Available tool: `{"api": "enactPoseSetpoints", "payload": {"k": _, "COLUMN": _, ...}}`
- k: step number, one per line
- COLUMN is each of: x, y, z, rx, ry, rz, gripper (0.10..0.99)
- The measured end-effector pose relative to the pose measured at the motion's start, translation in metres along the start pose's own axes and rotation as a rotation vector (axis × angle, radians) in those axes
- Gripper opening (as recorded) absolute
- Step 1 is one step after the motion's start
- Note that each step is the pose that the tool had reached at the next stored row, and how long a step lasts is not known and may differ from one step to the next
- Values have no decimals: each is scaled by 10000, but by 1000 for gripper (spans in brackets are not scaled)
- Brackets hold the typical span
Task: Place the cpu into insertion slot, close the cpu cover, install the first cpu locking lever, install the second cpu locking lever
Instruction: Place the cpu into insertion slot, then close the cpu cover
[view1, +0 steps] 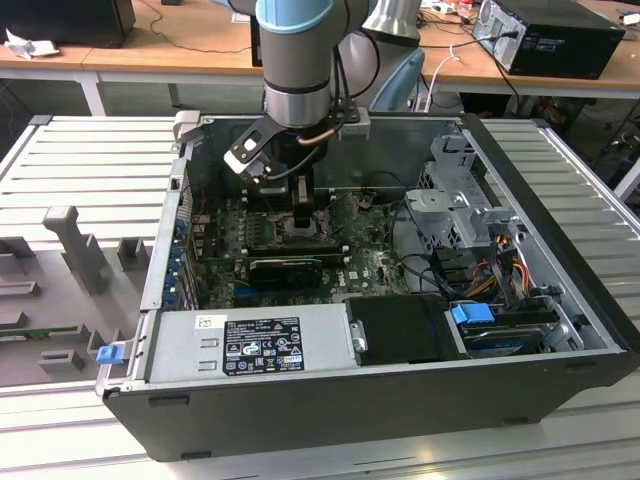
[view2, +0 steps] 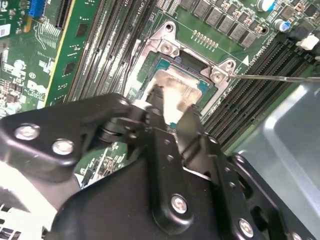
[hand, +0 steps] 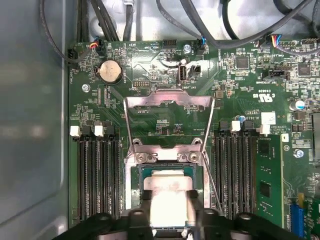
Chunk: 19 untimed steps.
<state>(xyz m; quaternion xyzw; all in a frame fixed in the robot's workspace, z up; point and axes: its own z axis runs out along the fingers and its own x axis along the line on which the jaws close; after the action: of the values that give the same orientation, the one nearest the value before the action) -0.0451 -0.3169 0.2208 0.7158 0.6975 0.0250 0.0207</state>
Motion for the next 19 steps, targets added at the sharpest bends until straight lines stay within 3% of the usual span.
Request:
{"api": "enactPoseSetpoints", "payload": {"k": 3, "x": 0, "y": 3, "z": -44, "rx": 2, "ry": -1, "rz": 0, "gripper": 161}}
{"api": "enactPoseSetpoints", "payload": {"k": 4, "x": 0, "y": 4, "z": -57, "rx": 2, "ry": 0, "rz": 0, "gripper": 161}}
{"api": "enactPoseSetpoints", "payload": {"k": 5, "x": 0, "y": 5, "z": -72, "rx": 2, "ry": -1, "rz": 0, "gripper": 106}}
{"api": "enactPoseSetpoints", "payload": {"k": 7, "x": 1, "y": 7, "z": -102, "rx": 3, "ry": -1, "rz": 0, "gripper": 106}}
{"api": "enactPoseSetpoints", "payload": {"k": 10, "x": 2, "y": 23, "z": -230, "rx": 11, "ry": 2, "rz": -1, "gripper": 106}}
{"api": "enactPoseSetpoints", "payload": {"k": 15, "x": -15, "y": 102, "z": -227, "rx": 18, "ry": 14, "rz": 2, "gripper": 106}}
{"api": "enactPoseSetpoints", "payload": {"k": 19, "x": -15, "y": 108, "z": -254, "rx": 17, "ry": 16, "rz": 2, "gripper": 106}}
